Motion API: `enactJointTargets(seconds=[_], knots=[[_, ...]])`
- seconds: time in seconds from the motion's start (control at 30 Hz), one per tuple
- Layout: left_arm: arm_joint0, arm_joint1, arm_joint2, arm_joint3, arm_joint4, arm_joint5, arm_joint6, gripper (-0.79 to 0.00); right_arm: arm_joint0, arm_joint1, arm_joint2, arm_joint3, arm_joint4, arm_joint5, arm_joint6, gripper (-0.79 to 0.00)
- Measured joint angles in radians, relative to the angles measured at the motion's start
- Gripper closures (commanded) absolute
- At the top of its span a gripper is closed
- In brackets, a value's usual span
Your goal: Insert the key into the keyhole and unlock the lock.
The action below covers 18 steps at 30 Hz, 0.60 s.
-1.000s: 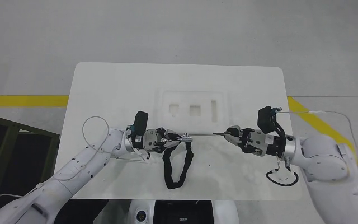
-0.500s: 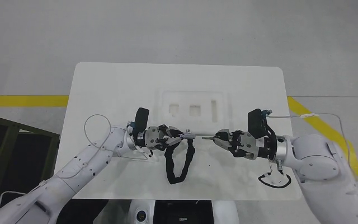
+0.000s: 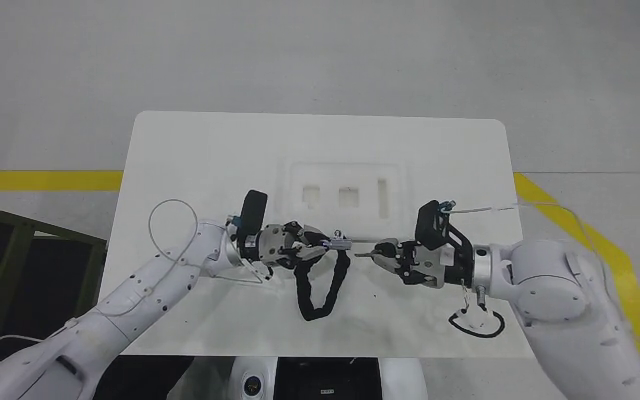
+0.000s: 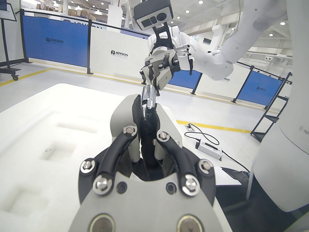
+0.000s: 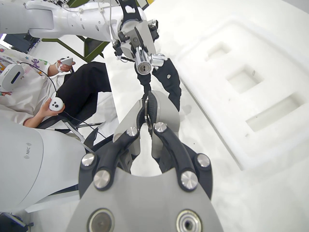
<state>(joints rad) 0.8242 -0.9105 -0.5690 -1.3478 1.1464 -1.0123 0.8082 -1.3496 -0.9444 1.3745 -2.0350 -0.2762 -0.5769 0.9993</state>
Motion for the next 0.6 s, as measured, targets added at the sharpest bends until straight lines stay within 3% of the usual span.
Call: enactJointTargets(seconds=[0.6], knots=[[-0.039,-0.026,0.067,0.004,0.016,0.000,0.000,0.000,0.086,0.003,-0.112,0.008,-0.015,0.044,0.064,0.000]])
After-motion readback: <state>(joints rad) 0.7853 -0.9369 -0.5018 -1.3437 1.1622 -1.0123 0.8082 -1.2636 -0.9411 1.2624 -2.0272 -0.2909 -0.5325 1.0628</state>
